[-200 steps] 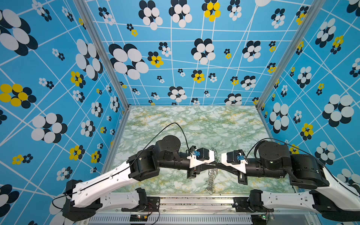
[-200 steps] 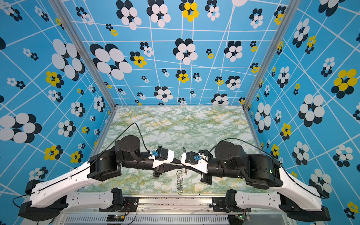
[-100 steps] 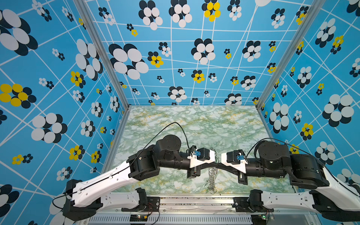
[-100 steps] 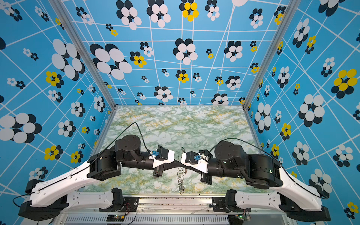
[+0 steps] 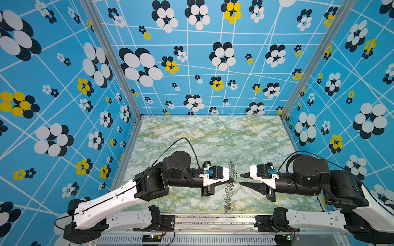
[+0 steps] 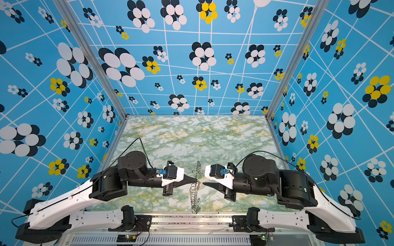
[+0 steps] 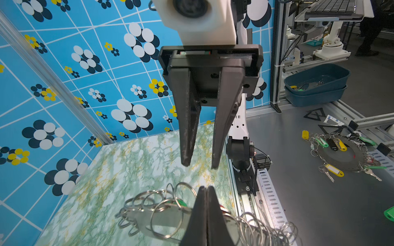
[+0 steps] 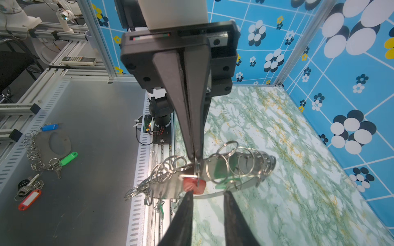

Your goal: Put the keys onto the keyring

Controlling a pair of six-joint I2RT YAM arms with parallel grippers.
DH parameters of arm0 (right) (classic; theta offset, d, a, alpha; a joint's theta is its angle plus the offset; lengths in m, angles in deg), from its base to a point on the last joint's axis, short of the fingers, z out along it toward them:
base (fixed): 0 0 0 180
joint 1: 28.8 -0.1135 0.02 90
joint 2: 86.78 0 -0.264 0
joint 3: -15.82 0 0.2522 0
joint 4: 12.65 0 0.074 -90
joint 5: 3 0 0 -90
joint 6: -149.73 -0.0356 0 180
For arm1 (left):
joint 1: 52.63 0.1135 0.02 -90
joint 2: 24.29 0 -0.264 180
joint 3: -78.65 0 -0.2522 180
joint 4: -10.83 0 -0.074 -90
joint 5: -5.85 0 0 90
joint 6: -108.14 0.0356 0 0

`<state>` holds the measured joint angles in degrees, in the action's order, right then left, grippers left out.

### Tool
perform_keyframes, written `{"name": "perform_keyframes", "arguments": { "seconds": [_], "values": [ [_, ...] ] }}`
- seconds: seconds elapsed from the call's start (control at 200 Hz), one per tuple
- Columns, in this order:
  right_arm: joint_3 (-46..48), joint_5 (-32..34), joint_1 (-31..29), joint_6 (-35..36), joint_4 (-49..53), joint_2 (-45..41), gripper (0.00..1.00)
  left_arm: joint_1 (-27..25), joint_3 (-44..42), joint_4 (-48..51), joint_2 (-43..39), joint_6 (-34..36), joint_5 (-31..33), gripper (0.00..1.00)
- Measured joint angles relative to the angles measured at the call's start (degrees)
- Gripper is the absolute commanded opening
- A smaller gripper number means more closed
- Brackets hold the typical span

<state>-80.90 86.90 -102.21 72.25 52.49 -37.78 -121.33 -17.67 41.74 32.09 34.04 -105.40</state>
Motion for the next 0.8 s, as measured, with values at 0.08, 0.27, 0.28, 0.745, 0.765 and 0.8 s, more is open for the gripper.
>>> {"name": "perform_keyframes", "arguments": {
  "seconds": [0.08,0.27,0.28,0.745,0.765,0.8],
  "values": [
    [0.0,0.0,0.0,-0.1,-1.0,-0.3,0.28,0.0,-0.4,-1.6,-0.5,0.0,-0.2,0.0],
    [0.9,-0.2,0.0,-0.1,-2.6,-0.1,0.27,0.0,-1.4,-5.2,-0.6,0.0,-1.1,0.0],
    [0.9,-0.2,0.0,-0.1,-2.6,-0.1,0.27,0.0,-1.5,-5.4,-0.6,0.0,-1.1,0.0],
    [1.0,-1.3,0.0,-1.2,-4.3,0.4,0.13,0.1,-4.9,-13.6,-1.1,0.0,-1.9,0.0],
    [1.0,-1.3,0.0,-1.3,-4.3,0.4,0.13,0.1,-5.0,-13.8,-1.1,0.0,-1.9,0.0],
    [1.0,-1.3,0.0,-1.3,-4.3,0.4,0.12,0.1,-5.0,-14.3,-1.1,0.0,-1.9,0.0]
  ]
}}
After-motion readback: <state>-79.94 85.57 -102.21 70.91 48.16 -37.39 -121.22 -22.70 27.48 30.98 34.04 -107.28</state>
